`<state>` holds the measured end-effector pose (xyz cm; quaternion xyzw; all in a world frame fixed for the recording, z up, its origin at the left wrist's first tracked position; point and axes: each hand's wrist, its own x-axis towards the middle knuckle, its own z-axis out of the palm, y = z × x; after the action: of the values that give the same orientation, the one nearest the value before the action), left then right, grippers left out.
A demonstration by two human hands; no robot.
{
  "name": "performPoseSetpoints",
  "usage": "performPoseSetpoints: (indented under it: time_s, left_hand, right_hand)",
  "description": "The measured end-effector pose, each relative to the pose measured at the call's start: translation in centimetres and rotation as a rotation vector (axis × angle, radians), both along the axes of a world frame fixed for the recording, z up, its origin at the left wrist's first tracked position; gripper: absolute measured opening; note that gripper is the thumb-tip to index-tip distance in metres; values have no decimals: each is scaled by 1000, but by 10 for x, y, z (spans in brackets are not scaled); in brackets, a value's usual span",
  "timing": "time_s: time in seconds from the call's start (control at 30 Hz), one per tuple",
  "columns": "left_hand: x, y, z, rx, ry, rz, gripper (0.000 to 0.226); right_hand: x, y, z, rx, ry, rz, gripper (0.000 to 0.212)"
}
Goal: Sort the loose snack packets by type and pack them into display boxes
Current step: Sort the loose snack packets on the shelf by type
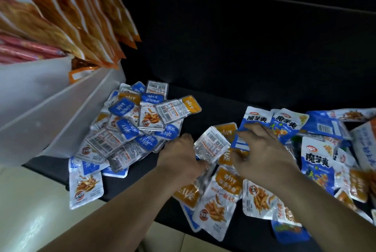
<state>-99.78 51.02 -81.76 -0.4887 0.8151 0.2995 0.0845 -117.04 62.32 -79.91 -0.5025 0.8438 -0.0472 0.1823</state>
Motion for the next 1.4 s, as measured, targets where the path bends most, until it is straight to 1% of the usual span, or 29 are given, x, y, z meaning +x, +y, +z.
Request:
performPoseSetpoints:
  time_s: [0.03, 0.1, 0.13, 0.17, 0.2, 0.27, 0.33, 0.37, 0.4, 0.43, 0.5, 0.53, 0.57, 0.6, 0.67, 0.7, 0.77, 0.83, 0.87, 0.9, 1.0, 1.07, 1.13, 1.17, 1.2, 1.23, 1.3, 1.33, 1.4]
  left_hand:
    - [2, 0, 2, -6, 17, 8, 53]
    - [10, -4, 6, 30, 128, 88, 44]
    - [13, -7, 10, 74, 205, 142, 39]
    - [17, -10, 13, 117, 284, 193, 37]
    - [20, -13, 16, 140, 370, 242, 35]
    - [27, -18, 21, 160, 518, 326, 32]
    - [32, -20, 26, 223, 587, 360, 27]
    - [35, -19, 27, 269, 604, 368, 25]
    - [38, -18, 26, 308, 614, 378, 25]
    - [41, -17, 24, 337, 619, 387, 26]
    - [46, -15, 21, 373, 632, 427, 28]
    - [47, -15, 19, 376, 644, 463, 30]
    - [48, -16, 17, 369, 665, 503, 33]
    - [49, -18, 17, 354, 688, 544, 35]
    - [50, -21, 16, 320, 726, 592, 36]
    - [51, -23, 16, 308, 749, 604, 35]
    - [51, -25, 23, 309, 788, 597, 33]
    - [49, -23, 30, 399, 804, 558, 34]
    - [46, -19, 35, 470, 800, 533, 35]
    - [42, -15, 38, 527, 791, 507, 34]
    - [36, -5, 43, 611, 793, 536, 17]
    - [39, -4, 43, 580, 776, 462, 13]
    - [40, -7, 44, 541, 731, 388, 25]
    - [41, -13, 45, 493, 718, 409, 30]
    - [41, -21, 48, 423, 732, 465, 33]
    - [43, -31, 48, 353, 751, 525, 32]
    - [49, -58, 49, 202, 781, 623, 24]
    - [53, -72, 48, 122, 777, 635, 20]
    - [62, -98, 43, -23, 726, 603, 19]
  right_hand:
    - [1, -4, 0, -1, 44, -1, 53]
    - [4, -16, -2, -12, 154, 46, 44]
    - [5, -23, -2, -16, 166, 75, 41]
    - [7, -29, -2, 2, 135, 91, 39]
    - [8, -36, -1, 38, 96, 103, 41]
    - [8, -49, 2, 104, 37, 116, 55]
    - [6, -60, 2, 104, -2, 81, 67]
    - [5, -63, 1, 106, -4, 68, 69]
    - [4, -65, -1, 116, 9, 62, 68]
    - [3, -66, -4, 125, 24, 56, 61]
    - [0, -68, -10, 33, -8, 30, 32]
    - [-1, -68, -12, -58, -56, 5, 17]
    - [-1, -68, -12, -157, -105, -8, 7]
    - [0, -68, -9, -247, -150, -11, 7]
    - [4, -66, 4, -376, -271, -4, 18]
    - [9, -64, 16, -401, -345, 13, 21]
    - [20, -58, 37, -407, -484, 79, 19]
    - [30, -54, 46, -411, -571, 95, 16]
    - [36, -53, 43, -425, -578, 84, 16]
    - [41, -53, 38, -460, -546, 69, 16]
    - [52, -60, 18, -546, -364, -15, 7]
    - [54, -70, 9, -564, -412, -100, 10]
    - [55, -84, 10, -570, -581, -202, 13]
    - [56, -88, 14, -573, -656, -252, 24]
    - [56, -91, 16, -573, -682, -291, 35]
    - [56, -91, 20, -557, -666, -304, 38]
    - [57, -82, 27, -525, -637, -283, 22]
    - [58, -74, 28, -504, -640, -270, 17]
    - [60, -55, 26, -460, -619, -246, 19]
